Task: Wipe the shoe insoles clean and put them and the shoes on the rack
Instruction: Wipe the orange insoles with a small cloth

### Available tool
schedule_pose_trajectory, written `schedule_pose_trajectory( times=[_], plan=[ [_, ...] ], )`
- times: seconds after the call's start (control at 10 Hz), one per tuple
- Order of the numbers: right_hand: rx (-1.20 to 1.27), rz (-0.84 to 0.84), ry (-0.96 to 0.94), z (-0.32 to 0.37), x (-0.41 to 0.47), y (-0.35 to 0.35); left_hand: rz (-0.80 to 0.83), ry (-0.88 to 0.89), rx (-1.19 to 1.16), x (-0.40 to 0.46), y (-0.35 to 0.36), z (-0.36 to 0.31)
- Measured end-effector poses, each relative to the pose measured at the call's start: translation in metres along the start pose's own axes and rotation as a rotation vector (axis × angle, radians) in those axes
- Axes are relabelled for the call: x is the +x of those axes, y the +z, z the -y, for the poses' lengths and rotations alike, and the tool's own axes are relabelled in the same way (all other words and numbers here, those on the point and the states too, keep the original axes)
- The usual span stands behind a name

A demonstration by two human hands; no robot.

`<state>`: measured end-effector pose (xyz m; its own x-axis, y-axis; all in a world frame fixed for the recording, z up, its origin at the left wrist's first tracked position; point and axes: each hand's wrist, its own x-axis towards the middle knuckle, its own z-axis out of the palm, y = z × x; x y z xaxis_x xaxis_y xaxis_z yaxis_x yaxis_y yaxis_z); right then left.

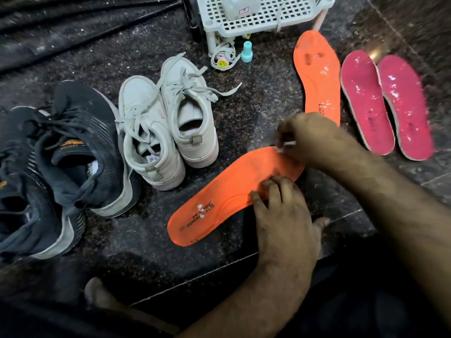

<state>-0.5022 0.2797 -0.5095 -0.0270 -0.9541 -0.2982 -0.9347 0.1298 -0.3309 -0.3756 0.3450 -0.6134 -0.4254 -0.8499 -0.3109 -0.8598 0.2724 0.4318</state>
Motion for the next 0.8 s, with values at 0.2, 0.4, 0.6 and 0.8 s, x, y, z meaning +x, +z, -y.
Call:
schedule_pose_trajectory(
  times=[0.2,0.4,0.6,0.8],
  plan=[
    [0.127,-0.184,-0.098,0.010,-0.013,-0.006,0.197,-0.081,0.136,0.048,-0.035,-0.032],
    [0.004,0.054,-0.194,0.032,0.001,0.013,-0.110,-0.021,0.412,-0.052,-0.030,-0.036],
    [0.074,-0.097,-0.221,0.024,-0.009,0.000,-0.046,0.122,0.188,-0.044,-0.038,-0.023],
    [-0.054,0.084,-0.095,0.002,-0.003,-0.010,-0.098,0.030,0.156,-0.053,-0.030,-0.034]
  ],
)
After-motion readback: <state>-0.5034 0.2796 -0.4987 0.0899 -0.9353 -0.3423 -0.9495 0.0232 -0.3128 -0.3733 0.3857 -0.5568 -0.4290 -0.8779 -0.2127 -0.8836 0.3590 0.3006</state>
